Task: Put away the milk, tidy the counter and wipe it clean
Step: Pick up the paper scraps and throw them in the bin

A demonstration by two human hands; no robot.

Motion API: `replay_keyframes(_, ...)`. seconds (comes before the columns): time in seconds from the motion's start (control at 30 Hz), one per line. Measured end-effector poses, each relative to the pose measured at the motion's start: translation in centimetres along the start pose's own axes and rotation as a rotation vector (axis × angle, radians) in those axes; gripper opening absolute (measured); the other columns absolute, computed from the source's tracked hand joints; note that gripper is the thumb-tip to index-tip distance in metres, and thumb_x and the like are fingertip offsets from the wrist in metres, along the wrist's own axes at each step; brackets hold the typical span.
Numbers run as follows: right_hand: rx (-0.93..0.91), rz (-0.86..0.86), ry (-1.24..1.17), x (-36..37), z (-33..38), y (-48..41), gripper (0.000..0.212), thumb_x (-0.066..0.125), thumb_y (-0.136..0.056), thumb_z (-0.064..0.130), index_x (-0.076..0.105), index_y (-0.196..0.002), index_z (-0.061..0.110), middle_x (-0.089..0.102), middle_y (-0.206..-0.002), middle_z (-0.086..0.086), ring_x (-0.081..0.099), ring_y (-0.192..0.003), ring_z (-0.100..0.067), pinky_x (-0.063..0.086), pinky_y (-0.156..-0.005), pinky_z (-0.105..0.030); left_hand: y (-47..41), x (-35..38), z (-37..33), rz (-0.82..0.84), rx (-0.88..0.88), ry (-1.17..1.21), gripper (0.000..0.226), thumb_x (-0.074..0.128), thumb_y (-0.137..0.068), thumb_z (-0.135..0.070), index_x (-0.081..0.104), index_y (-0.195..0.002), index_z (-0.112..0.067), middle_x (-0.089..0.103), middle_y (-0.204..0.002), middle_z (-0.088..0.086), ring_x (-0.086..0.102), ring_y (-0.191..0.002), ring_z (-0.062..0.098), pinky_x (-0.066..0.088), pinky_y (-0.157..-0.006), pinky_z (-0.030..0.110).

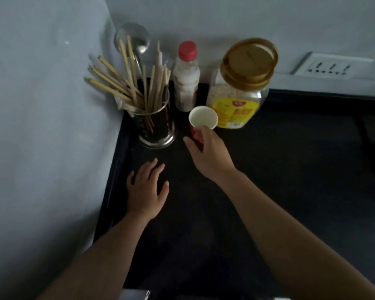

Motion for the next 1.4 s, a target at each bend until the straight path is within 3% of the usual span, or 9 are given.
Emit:
replay_keyframes(0.1, 0.205, 0.108, 0.068, 0.3, -4.7, 4.1, 0.046, 0.043, -0.093, 0.046, 0.044, -0.129, 0.018, 0.05, -0.128, -0.001, 0.049, -0.113, -0.015, 0.039, -0.087, -0.025, -0.1, 0.1, -0.2, 0.014, -0.012, 0.003, 0.05, 0.046, -0.089, -0.038, 0.045, -0.135, -0.021, 0.036, -0.15, 0.002, 0.029, -0.14, 0.021, 0.019, -0.111, 0.055)
replay_keyframes(0.23, 0.341, 0.076, 0.039, -1.8, -8.9, 10.6, 0.045, 0.042, -0.093, 0.047, 0.044, -0.13, 0.021, 0.05, -0.13, 0.001, 0.05, -0.113, -0.014, 0.042, -0.091, -0.029, -0.3, -0.6, -1.6, 0.105, -0.049, 0.034, 0.048, 0.047, -0.09, -0.035, 0.046, -0.135, -0.016, 0.043, -0.145, 0.008, 0.036, -0.136, 0.025, 0.03, -0.109, 0.055)
replay_keyframes(0.33, 0.396, 0.003, -0.034, -4.3, -11.4, 15.8, 0.043, 0.046, -0.092, 0.045, 0.046, -0.128, 0.023, 0.052, -0.127, 0.004, 0.05, -0.107, -0.008, 0.041, -0.085, -0.024, 2.3, -1.8, -6.1, 0.168, 0.031, 0.306, 0.035, 0.05, -0.092, -0.032, 0.055, -0.123, -0.018, 0.058, -0.125, 0.0, 0.054, -0.116, 0.015, 0.042, -0.1, 0.037)
replay_keyframes(0.47, 0.365, -0.099, -0.113, -8.1, -13.1, 22.7, 0.042, 0.05, -0.09, 0.045, 0.048, -0.125, 0.023, 0.053, -0.122, 0.006, 0.049, -0.104, -0.005, 0.041, -0.085, -0.022, 8.9, -1.5, -14.1, 0.422, 0.031, 0.701, 0.015, 0.054, -0.093, -0.026, 0.062, -0.105, -0.03, 0.065, -0.106, -0.012, 0.06, -0.098, -0.004, 0.046, -0.082, 0.013)
replay_keyframes(0.6, 0.405, -0.203, -0.162, -11.4, -15.0, 30.1, 0.038, 0.047, -0.09, 0.045, 0.051, -0.122, 0.025, 0.052, -0.117, 0.009, 0.05, -0.104, -0.005, 0.043, -0.084, -0.021, 15.1, -0.2, -21.8, 0.619, 0.035, 0.851, 0.016, 0.05, -0.094, -0.022, 0.064, -0.102, -0.026, 0.067, -0.1, -0.01, 0.063, -0.093, -0.003, 0.046, -0.076, 0.008)
replay_keyframes(0.83, 0.547, -0.53, -0.193, -19.3, -20.8, 46.5, 0.035, 0.041, -0.091, 0.046, 0.058, -0.111, 0.024, 0.058, -0.114, 0.01, 0.052, -0.1, -0.003, 0.045, -0.084, -0.023, 25.7, 3.2, -34.0, 0.839, 0.191, 0.817, 0.014, 0.051, -0.094, -0.023, 0.065, -0.099, -0.022, 0.068, -0.098, -0.004, 0.063, -0.093, 0.006, 0.045, -0.074, 0.01)
replay_keyframes(1.1, 0.769, -0.912, -0.269, -24.6, -27.3, 67.4, 0.033, 0.042, -0.092, 0.043, 0.059, -0.11, 0.022, 0.059, -0.111, 0.008, 0.055, -0.099, -0.006, 0.049, -0.085, -0.029, 39.2, 8.8, -51.3, 1.1, 0.539, 0.701, 0.014, 0.05, -0.095, -0.022, 0.063, -0.097, -0.024, 0.068, -0.095, -0.007, 0.062, -0.086, 0.003, 0.044, -0.07, 0.009)
replay_keyframes(1.23, 0.904, -1.091, -0.359, -24.0, -29.2, 75.8, 0.031, 0.043, -0.092, 0.041, 0.058, -0.111, 0.021, 0.057, -0.111, 0.008, 0.056, -0.098, -0.003, 0.048, -0.084, -0.023, 45.3, 10.7, -56.9, 1.194, 0.725, 0.566, 0.014, 0.051, -0.094, -0.019, 0.063, -0.097, -0.026, 0.068, -0.099, -0.008, 0.062, -0.088, 0.001, 0.045, -0.067, 0.006)
replay_keyframes(1.4, 1.017, -1.216, -0.461, -23.1, -31.7, 81.0, 0.025, 0.044, -0.092, 0.039, 0.056, -0.108, 0.024, 0.057, -0.108, 0.012, 0.054, -0.099, 0.002, 0.044, -0.081, -0.014, 49.6, 13.6, -61.8, 1.316, 0.781, 0.457, 0.014, 0.051, -0.093, -0.018, 0.063, -0.095, -0.025, 0.068, -0.098, -0.004, 0.063, -0.087, 0.004, 0.045, -0.06, 0.006)
Point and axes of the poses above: each hand's wrist, its own y-axis away from the middle knuckle, its own x-axis out of the palm, z = x × y, the point moved 9 cm from there along -y, towards the middle knuckle
